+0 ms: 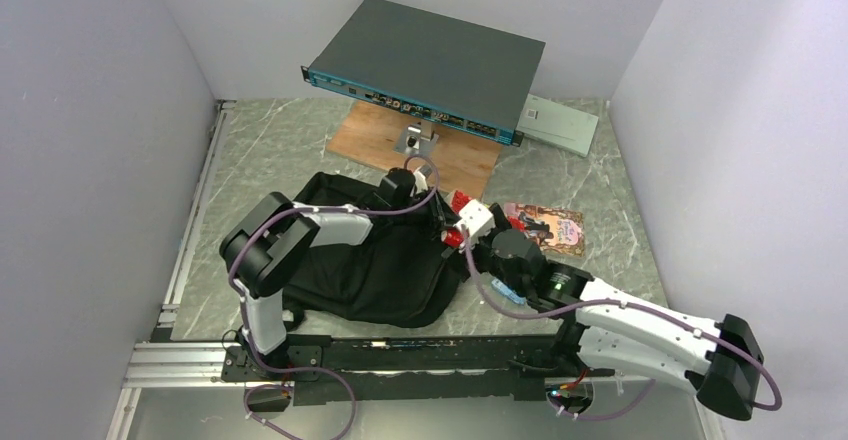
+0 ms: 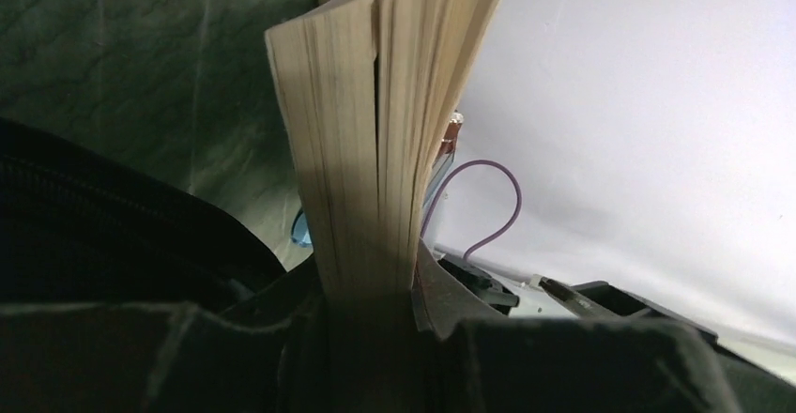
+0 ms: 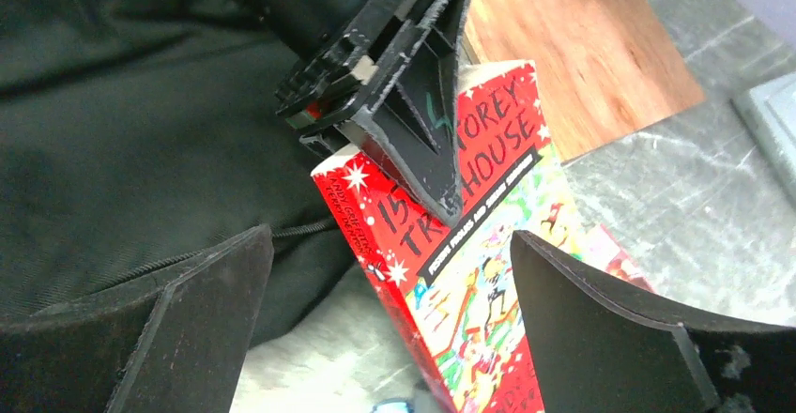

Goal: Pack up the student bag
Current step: Pick up the book from the center of the board.

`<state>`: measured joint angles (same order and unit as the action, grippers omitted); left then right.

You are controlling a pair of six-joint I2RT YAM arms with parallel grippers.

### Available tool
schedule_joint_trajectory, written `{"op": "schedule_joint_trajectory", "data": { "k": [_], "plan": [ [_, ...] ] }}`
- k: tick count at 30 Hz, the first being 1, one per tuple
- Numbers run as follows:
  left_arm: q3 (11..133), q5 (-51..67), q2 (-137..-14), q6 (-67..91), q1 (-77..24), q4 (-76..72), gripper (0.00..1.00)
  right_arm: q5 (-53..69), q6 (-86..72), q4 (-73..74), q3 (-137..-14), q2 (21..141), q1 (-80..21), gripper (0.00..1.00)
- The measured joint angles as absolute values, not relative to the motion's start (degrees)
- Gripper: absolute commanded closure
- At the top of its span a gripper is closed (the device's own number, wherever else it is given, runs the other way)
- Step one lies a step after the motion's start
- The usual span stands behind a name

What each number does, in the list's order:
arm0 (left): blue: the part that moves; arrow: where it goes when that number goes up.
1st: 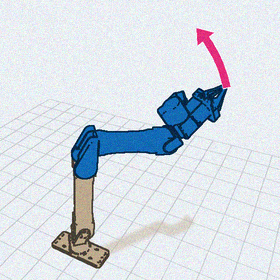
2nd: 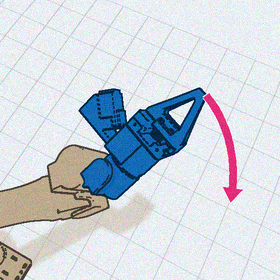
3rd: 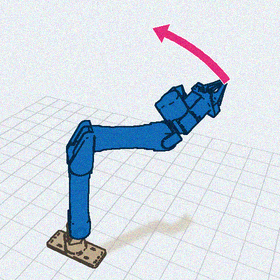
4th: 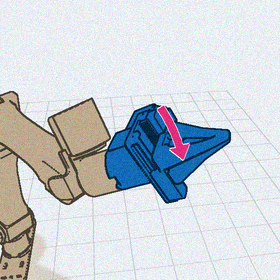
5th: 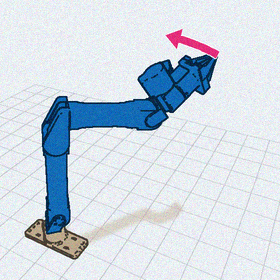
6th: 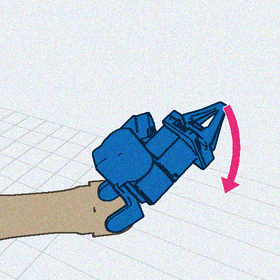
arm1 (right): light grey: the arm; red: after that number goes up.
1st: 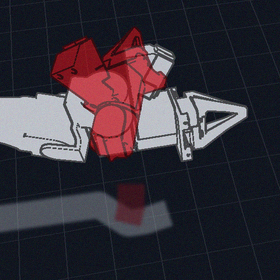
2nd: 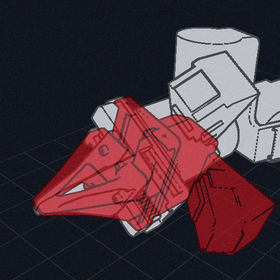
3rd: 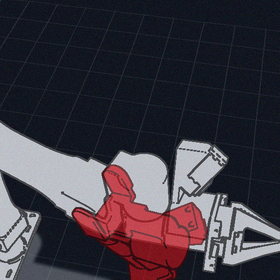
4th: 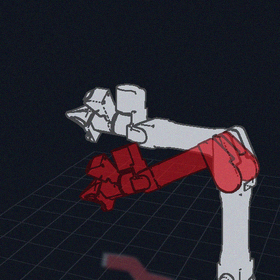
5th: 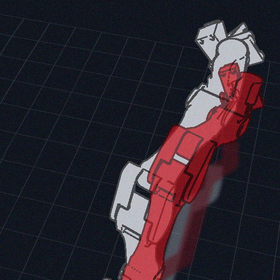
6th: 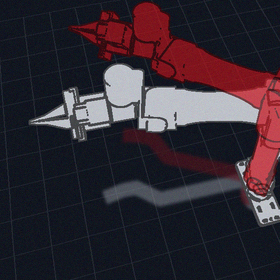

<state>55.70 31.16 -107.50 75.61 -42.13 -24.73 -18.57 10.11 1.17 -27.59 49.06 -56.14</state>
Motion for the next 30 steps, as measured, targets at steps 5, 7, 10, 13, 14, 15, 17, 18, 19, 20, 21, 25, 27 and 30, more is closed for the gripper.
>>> {"op": "schedule_joint_trajectory", "data": {
  "k": [5,7,10,13,14,15,17,18,19,20,21,25,27,30],
  "plan": [
    [55.1,31.4,-101.8,70.2,-40.5,-22.6,1.0,-21.1,-4.8,10.7,-33.9,44.4,-56.3,0.0],
    [54.0,31.8,-97.3,66.7,-39.6,-21.2,1.0,-22.1,-10.1,14.2,-36.4,43.0,-56.3,0.0],
    [52.3,32.0,-90.8,61.6,-38.4,-19.8,1.0,-22.9,-16.2,17.7,-38.5,41.6,-56.3,0.0],
    [48.2,33.4,-82.7,57.6,-36.9,-19.5,1.0,-23.0,-22.1,21.0,-39.4,41.2,-54.4,0.0],
    [46.3,34.3,-80.1,57.0,-36.3,-20.0,1.0,-22.2,-23.7,21.7,-39.7,41.3,-52.8,0.0],
    [44.6,35.0,-77.9,56.6,-35.6,-20.5,1.0,-21.1,-25.1,22.3,-40.0,41.5,-50.9,0.0],
    [40.5,35.8,-72.9,55.3,-33.9,-20.9,1.0,-17.5,-27.1,22.6,-40.1,41.6,-46.2,0.0],
    [38.6,36.2,-70.3,54.7,-33.0,-20.4,1.0,-15.4,-28.0,22.5,-40.0,41.5,-43.4,0.0],
    [37.6,36.4,-68.6,54.1,-32.2,-19.8,1.0,-13.1,-28.8,22.1,-39.7,41.1,-41.0,0.0],
    [36.9,36.7,-66.9,53.7,-31.1,-18.8,1.0,-11.2,-29.5,21.8,-39.4,40.8,-38.6,0.0],
    [36.6,37.2,-65.6,53.4,-30.2,-18.0,1.0,-8.5,-30.1,21.6,-39.2,40.5,-36.4,0.0],
    [35.1,40.6,-60.8,53.9,-26.4,-18.6,1.0,5.1,-32.0,16.3,-37.7,40.8,-30.2,0.0],
    [34.7,42.6,-58.9,55.0,-25.4,-20.4,1.0,13.7,-34.2,10.5,-34.5,40.9,-28.6,0.0],
    [34.7,46.4,-57.8,58.3,-25.1,-24.3,1.0,25.5,-39.6,2.0,-30.5,42.3,-26.9,0.03]
  ]
}}
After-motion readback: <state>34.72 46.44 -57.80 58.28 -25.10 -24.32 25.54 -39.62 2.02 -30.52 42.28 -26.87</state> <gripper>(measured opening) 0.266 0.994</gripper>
